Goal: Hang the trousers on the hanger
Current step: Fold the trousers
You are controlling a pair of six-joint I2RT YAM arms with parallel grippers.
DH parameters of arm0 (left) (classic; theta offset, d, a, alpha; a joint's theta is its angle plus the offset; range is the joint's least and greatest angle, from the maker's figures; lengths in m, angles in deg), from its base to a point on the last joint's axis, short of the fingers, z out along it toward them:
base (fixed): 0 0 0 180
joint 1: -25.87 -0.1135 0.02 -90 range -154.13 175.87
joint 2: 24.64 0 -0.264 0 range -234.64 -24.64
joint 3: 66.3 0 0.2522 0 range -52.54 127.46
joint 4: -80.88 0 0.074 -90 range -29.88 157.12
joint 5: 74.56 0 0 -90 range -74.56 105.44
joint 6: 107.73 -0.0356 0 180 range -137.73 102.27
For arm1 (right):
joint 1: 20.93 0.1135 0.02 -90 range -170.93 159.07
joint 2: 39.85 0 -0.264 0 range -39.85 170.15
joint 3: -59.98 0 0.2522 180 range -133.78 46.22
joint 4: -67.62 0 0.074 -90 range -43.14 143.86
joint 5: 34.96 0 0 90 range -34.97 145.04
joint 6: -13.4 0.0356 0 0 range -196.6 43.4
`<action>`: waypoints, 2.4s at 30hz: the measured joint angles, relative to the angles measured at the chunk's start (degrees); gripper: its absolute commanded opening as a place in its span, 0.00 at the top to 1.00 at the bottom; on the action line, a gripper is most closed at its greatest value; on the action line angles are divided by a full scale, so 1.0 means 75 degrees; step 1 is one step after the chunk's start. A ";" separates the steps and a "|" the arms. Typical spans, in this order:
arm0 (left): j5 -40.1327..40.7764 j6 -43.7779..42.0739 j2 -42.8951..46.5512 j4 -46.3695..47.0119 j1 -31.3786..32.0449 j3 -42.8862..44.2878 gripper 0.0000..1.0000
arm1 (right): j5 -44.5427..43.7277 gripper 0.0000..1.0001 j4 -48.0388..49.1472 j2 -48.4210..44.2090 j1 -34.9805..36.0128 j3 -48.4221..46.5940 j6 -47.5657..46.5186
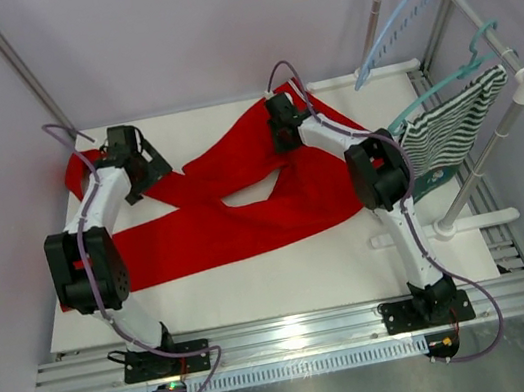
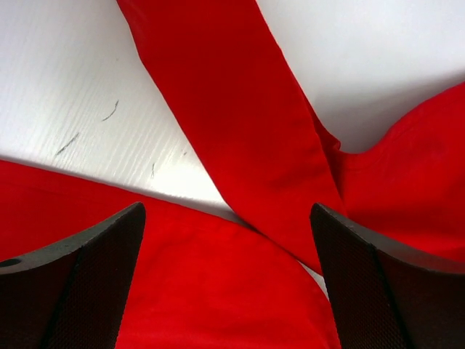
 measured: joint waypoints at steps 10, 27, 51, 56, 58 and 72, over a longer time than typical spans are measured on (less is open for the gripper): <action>0.0204 -0.0055 -0.1011 -0.0187 -0.0192 0.1032 0.06 | -0.1352 0.96 0.0163 -0.0848 -0.0425 0.1510 0.1402; 0.0513 0.0539 -0.2416 -0.0930 -0.0737 0.2868 0.02 | -0.2049 0.96 0.0017 -0.1431 -0.0935 0.2296 0.2328; 0.1241 0.1521 -0.0761 -0.1157 -0.1186 -0.0490 0.72 | -0.1915 0.96 0.0181 -0.1454 -0.0935 0.2433 0.2439; 0.1288 0.1673 -0.0175 -0.1017 -0.1183 -0.1049 0.36 | -0.1827 0.96 0.0248 -0.1536 -0.0935 0.2547 0.2524; 0.1390 0.1684 -0.0175 -0.1072 -0.1186 -0.0889 0.36 | -0.1781 0.96 0.0291 -0.1545 -0.0935 0.2591 0.2553; 0.1542 0.1087 -0.0868 -0.1113 -0.1186 0.1413 0.39 | -0.1157 0.64 0.0309 -0.1693 -0.0968 0.2649 0.2419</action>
